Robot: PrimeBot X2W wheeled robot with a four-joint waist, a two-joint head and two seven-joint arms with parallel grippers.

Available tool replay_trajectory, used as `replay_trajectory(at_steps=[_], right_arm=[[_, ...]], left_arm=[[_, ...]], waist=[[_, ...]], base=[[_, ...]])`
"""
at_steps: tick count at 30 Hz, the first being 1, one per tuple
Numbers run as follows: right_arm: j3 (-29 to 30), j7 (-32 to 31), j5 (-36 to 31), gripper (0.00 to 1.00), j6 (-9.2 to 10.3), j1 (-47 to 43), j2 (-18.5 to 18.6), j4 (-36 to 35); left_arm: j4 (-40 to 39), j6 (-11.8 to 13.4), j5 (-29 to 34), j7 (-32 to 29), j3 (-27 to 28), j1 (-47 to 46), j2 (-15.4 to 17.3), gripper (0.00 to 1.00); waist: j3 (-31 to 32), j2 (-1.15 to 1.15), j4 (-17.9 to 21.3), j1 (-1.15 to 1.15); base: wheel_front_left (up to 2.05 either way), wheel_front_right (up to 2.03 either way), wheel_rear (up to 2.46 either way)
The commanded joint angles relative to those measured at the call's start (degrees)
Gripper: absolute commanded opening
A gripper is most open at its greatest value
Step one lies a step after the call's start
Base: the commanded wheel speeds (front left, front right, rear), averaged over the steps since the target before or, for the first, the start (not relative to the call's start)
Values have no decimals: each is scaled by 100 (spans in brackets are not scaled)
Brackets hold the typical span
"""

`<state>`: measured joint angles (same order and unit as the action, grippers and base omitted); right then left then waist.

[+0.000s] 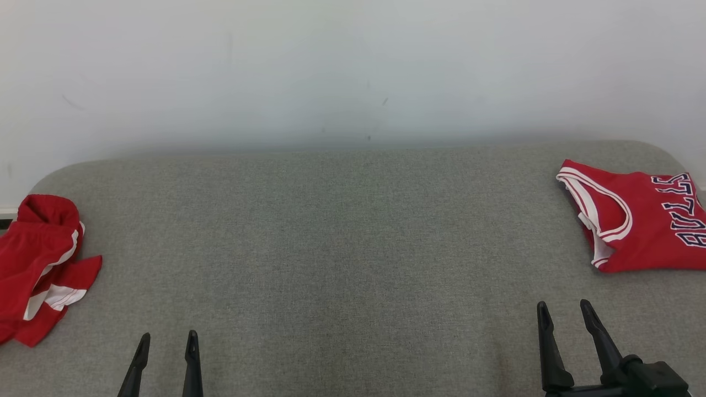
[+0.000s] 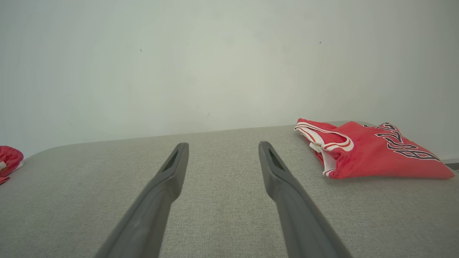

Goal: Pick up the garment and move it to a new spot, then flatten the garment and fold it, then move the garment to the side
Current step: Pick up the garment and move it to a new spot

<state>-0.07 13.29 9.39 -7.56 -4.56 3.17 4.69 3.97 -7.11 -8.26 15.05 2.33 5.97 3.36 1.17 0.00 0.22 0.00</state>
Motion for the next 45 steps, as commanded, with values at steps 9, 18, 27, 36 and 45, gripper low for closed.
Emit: replay_trajectory(at_steps=[9,18,27,36,45], right_arm=[[28,13,-65,100,18,-54,-24,36],[43,-9,-32,100,17,-129,-29,66],[-17,-17,12,100,17,-141,-31,140],[-91,-50,17,100,18,-143,-31,195],[-213,-87,-4,100,17,-94,-30,187]], left_arm=[[16,-14,90,17,43,76,21,100],[43,39,163,17,117,-22,70,100],[144,77,149,17,235,-44,213,100],[171,172,57,17,399,0,277,100],[140,263,-37,17,633,113,342,100]], waist=[[-5,0,-14,0],[9,0,-343,0],[16,0,-1044,0],[-1,0,-1795,0],[-4,0,-2316,0]], base=[[0,0,0],[0,0,0],[0,0,0],[0,0,0],[0,0,0]])
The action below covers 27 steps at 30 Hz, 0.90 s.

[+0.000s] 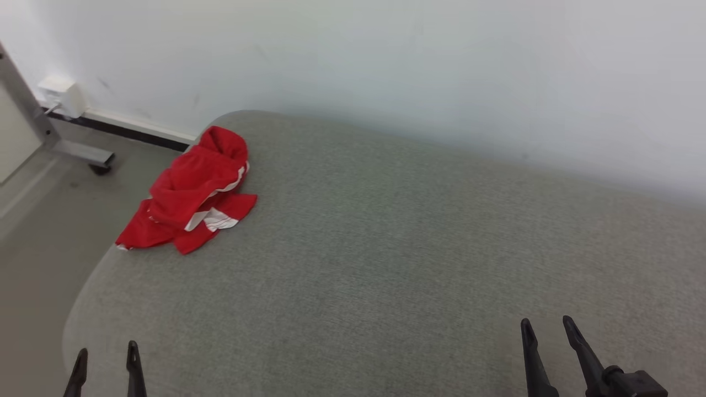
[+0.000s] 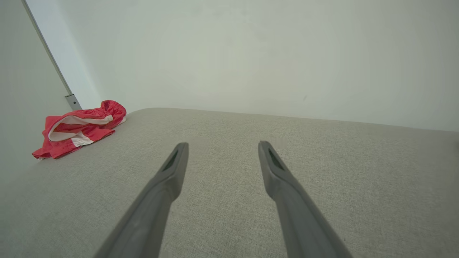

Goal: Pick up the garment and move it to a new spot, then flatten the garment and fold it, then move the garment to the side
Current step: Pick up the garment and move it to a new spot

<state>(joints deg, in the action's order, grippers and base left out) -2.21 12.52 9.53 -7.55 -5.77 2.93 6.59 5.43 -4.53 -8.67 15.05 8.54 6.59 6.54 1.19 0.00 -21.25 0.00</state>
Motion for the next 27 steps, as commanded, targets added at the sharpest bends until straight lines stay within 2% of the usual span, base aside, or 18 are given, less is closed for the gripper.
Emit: replay_trajectory(at_steps=[1,7,13,20,27], right_arm=[[-10,-19,-20,100,17,27,-6,2],[-69,-20,10,100,16,46,-5,12],[-119,-17,36,100,17,74,-5,54],[-130,7,43,100,17,98,-5,89],[-50,-39,-98,100,17,263,-3,15]], left_arm=[[-6,8,5,17,29,57,28,100],[-22,29,-40,17,108,108,59,100],[-45,48,-74,17,190,153,62,100],[-1,34,-94,17,240,58,119,100],[160,27,-203,8,323,-615,341,100]], waist=[[1,0,-209,0],[-10,0,-390,0],[-7,0,-410,0],[-45,0,-283,0],[-307,0,-4,0]], base=[[0,0,0],[0,0,0],[0,0,0],[0,0,0],[0,0,0]])
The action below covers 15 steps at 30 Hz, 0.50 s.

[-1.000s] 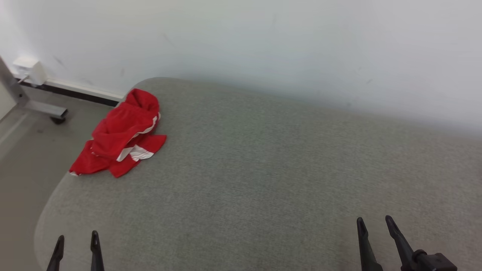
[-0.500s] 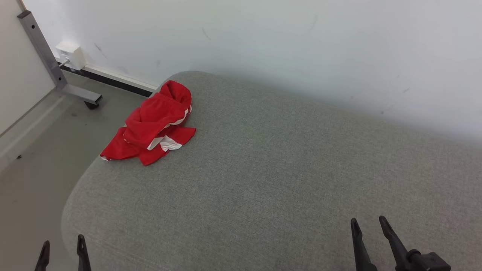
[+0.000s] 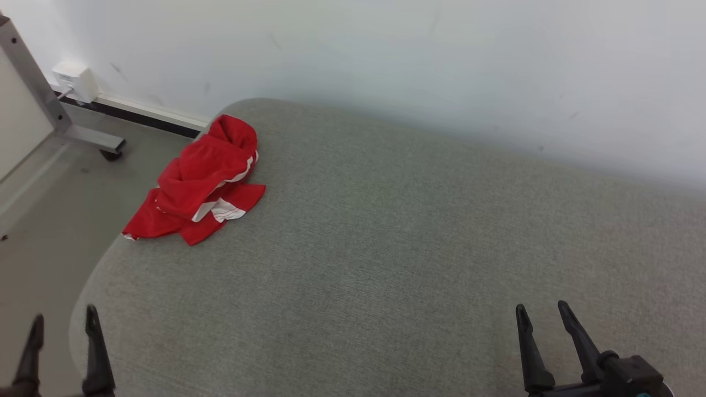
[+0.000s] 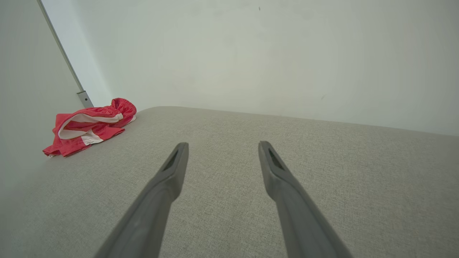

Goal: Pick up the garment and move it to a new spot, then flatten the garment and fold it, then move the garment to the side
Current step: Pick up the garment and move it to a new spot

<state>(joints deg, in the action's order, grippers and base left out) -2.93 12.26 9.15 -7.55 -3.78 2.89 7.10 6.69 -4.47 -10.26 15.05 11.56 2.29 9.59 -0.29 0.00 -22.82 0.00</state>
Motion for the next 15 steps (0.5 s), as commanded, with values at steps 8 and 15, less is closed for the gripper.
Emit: replay_trajectory(at_steps=[8,15], right_arm=[[122,-157,-194,100,16,343,170,-303],[314,-255,-340,100,16,717,319,-721]], left_arm=[[344,5,-277,-124,149,-1446,365,100],[634,44,-425,-305,269,-2733,788,100]], waist=[[-818,0,697,0],[-1685,0,1347,0]], base=[[0,0,0],[0,0,0]])
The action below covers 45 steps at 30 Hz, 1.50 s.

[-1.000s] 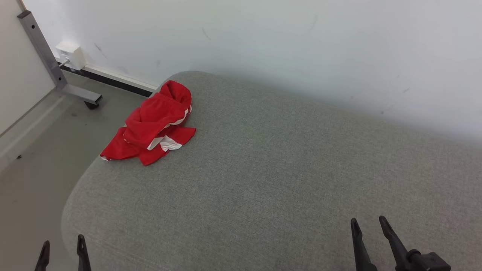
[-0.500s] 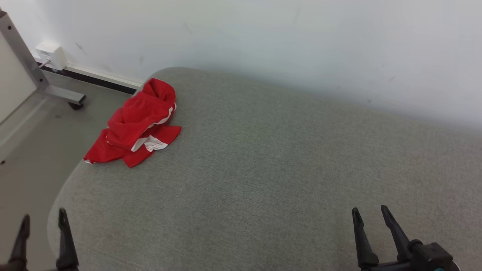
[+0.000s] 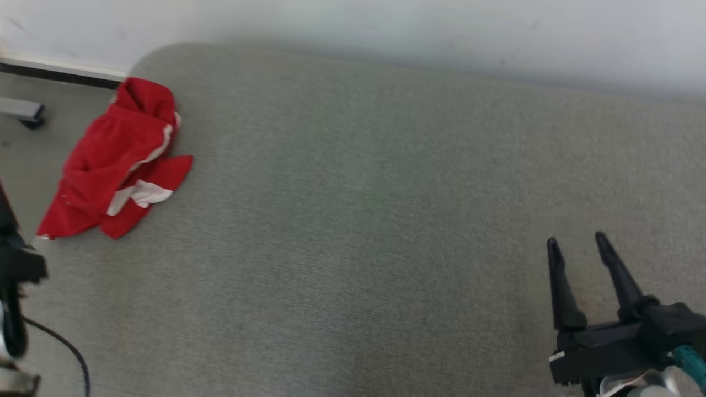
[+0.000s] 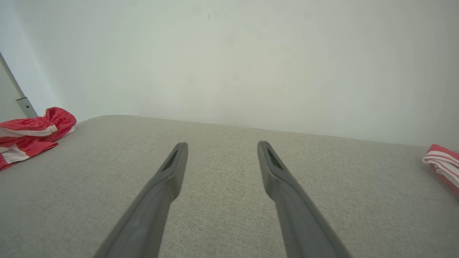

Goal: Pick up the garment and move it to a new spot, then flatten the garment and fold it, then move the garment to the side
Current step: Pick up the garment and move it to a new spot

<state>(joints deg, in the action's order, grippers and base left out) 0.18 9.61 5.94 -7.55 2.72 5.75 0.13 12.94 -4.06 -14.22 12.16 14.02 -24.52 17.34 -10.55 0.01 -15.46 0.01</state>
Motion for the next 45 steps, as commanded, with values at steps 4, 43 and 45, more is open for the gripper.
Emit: replay_trajectory(at_steps=[4,43,45], right_arm=[[114,-17,-116,100,17,213,71,-238],[371,-291,-202,100,17,440,173,-970],[355,-272,-188,100,16,435,161,-937]], left_arm=[[218,30,-101,-115,96,-624,278,100],[4580,-333,-1016,-2147,-602,-1998,1298,0],[4551,-331,-951,-1893,-659,-2084,1370,0]], waist=[[-1063,-1,936,-1],[-1391,-1,1637,-1],[-1319,-1,1611,-1]], base=[[0,0,0],[0,0,0],[0,0,0]])
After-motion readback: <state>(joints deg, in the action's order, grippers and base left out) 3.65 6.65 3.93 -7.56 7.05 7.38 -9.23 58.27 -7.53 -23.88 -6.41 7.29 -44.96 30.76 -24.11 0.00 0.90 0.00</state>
